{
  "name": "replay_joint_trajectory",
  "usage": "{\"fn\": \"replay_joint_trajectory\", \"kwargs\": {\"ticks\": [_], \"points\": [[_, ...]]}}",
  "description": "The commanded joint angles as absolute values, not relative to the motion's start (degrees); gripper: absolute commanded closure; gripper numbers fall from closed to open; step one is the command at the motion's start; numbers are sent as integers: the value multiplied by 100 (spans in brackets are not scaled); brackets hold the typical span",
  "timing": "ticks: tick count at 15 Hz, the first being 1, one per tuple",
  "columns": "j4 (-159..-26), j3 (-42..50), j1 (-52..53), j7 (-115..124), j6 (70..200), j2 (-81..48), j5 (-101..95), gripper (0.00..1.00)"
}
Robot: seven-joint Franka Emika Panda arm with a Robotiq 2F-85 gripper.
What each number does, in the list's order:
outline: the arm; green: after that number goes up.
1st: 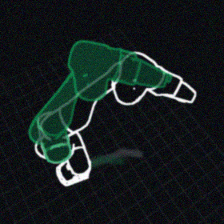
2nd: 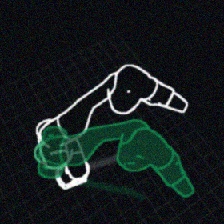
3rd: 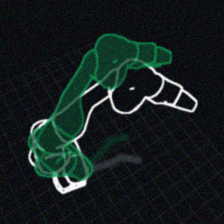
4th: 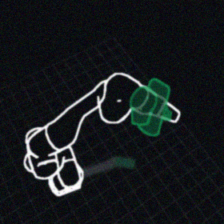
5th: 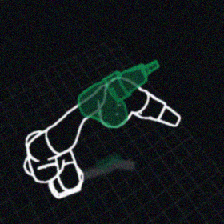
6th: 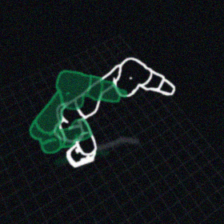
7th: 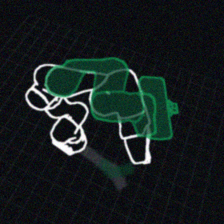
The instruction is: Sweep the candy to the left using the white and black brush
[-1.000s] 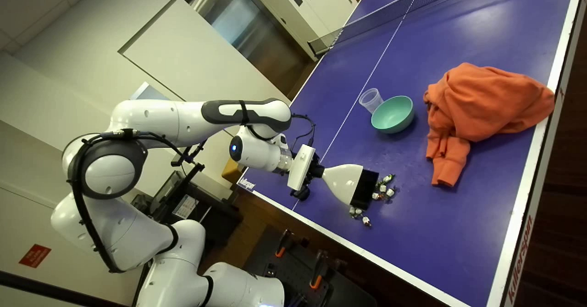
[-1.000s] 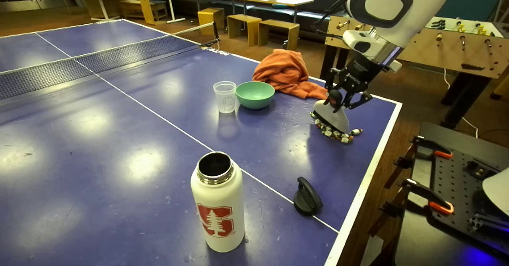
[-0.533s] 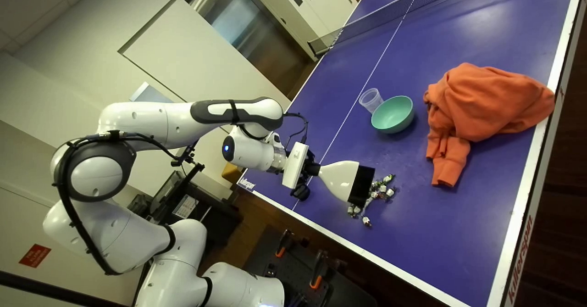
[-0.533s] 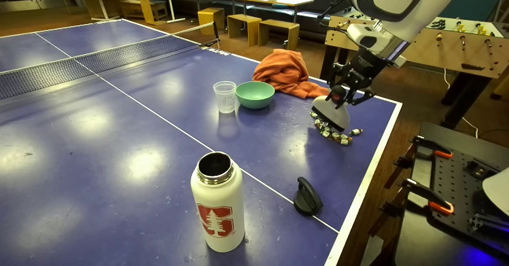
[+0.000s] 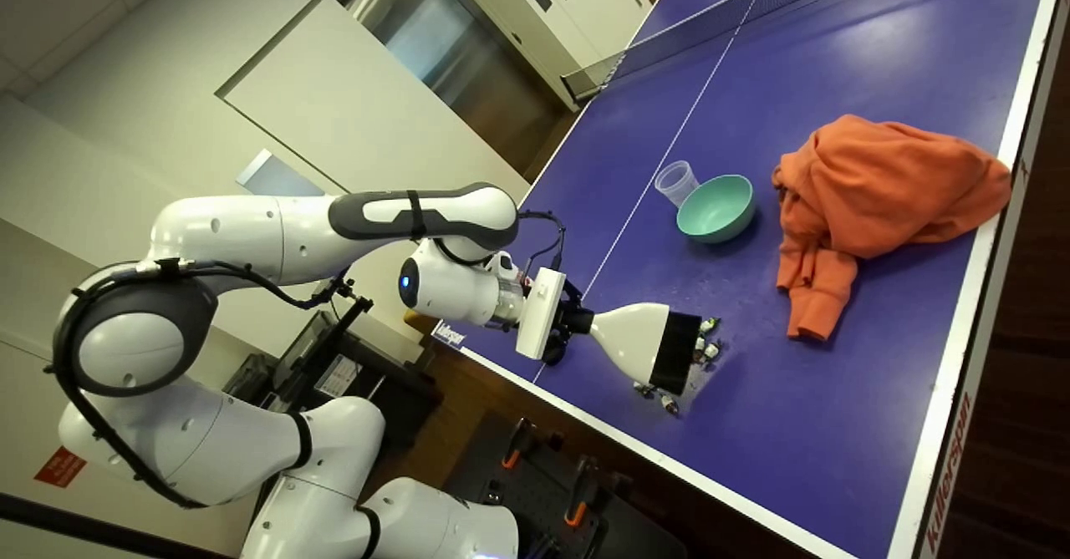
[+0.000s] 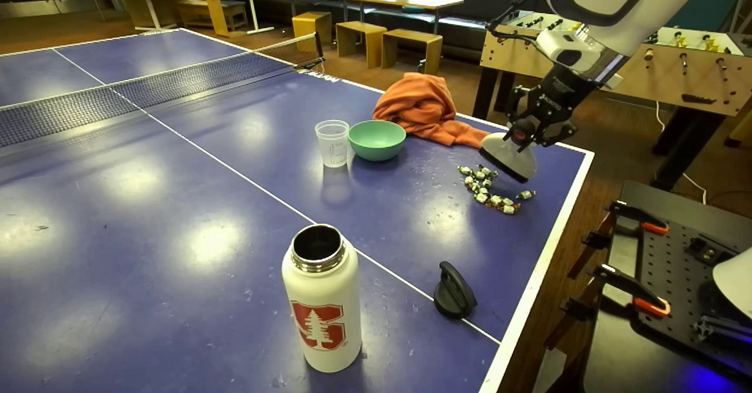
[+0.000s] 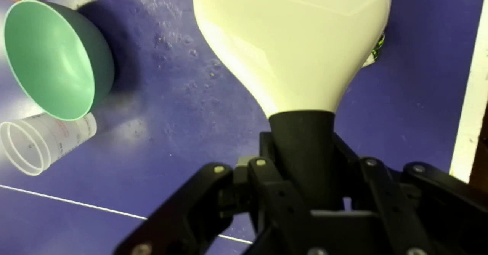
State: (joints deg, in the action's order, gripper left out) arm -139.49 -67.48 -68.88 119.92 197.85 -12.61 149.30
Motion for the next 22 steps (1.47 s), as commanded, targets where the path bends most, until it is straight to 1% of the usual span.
{"fn": "replay_joint_trajectory", "kwargs": {"ticks": [1,5,8,13,19,22], "points": [[-14176,-6642,-7262,11440,19785,-1529,14930,88],[-14264,-6198,-7087,11194,19783,-1889,14930,88],[-14205,-6145,-6888,11319,19783,-2065,14930,88],[-14000,-6368,-6581,11487,19812,-2266,14930,88],[-13673,-6866,-6251,11580,19824,-2525,14933,88],[-13514,-6938,-5920,11597,19825,-2621,14934,88]]}}
